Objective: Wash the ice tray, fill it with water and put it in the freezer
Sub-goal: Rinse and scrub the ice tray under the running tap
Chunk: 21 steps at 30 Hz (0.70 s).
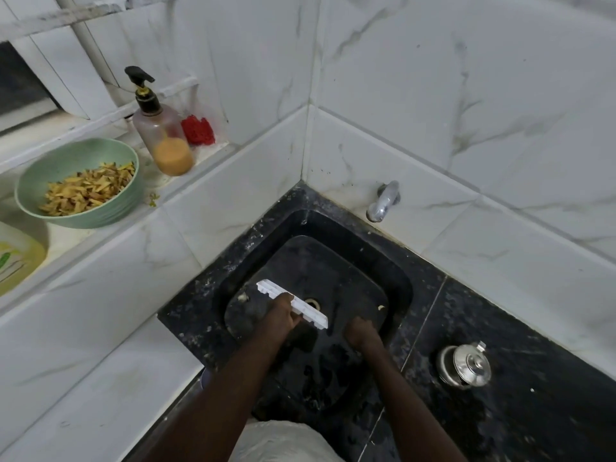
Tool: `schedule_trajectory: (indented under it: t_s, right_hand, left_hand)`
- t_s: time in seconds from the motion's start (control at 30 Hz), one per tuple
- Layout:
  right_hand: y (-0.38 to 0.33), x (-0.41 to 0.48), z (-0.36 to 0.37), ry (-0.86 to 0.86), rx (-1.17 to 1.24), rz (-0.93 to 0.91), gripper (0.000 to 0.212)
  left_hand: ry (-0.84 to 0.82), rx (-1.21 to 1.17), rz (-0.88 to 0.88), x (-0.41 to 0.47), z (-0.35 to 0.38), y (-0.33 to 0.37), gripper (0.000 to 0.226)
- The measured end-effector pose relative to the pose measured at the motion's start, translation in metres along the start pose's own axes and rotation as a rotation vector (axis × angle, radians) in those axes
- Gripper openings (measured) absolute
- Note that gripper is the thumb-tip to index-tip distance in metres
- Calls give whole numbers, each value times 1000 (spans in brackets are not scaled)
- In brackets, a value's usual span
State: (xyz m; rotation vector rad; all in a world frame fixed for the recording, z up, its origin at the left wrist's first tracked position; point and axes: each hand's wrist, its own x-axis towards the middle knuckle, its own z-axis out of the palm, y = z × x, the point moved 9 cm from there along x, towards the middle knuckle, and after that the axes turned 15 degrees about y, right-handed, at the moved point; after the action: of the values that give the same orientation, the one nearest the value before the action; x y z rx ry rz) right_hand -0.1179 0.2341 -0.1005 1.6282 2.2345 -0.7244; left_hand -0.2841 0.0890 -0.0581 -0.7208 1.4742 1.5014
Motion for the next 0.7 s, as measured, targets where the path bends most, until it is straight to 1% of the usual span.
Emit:
schedule_trajectory:
  t_s: [0.03,0.1,0.13,0.17,0.2,0.27,0.3,0.33,0.37,0.43,0.5,0.57,0.63,0.7]
  right_hand:
    - [4,-1,2,14,97,23,43]
    - [7,-7,5,9,269,62,45]
    - [9,-13,5,3,409,129,46]
    - [10,-14,3,22,536,193,46]
    - [15,-16,5,7,645,256,44]
    - [15,-22,7,-31,778,331,38]
    - [15,-24,7,-33,790,341,34]
    - [16,-27,5,-24,813,352,30]
    - [15,-31,1,-7,834,352,26]
    - [17,-37,-9,67,840,357,20]
    - [19,-45,-21,142,807,347,18]
    - [20,-53,-28,168,805,314,19]
    - [19,-61,-41,218,795,247,12]
    - [20,-66,-52,277,708,163,15]
  left_hand:
    - [-6,-3,2,-7,2,-3,18]
    - [-31,10,-3,-13,4,-9,14]
    - [-42,0,-8,-10,4,-11,20]
    - [-35,-6,-17,-1,6,-14,31]
    - [-32,14,-22,-2,4,-20,34]
    - [-32,56,-51,-23,0,-26,11]
    - [-51,53,-85,-31,-3,-32,5]
    - [-75,71,-83,-39,-4,-37,6]
    - [-96,101,-43,-50,-4,-36,11]
    - [-68,116,-34,-44,-7,-38,16]
    - [7,116,-54,-30,-7,-39,21]
    - [9,129,-48,-29,-8,-40,23]
    - [-13,119,-42,-32,-18,-48,15]
    - [-25,149,11,-35,-28,-50,17]
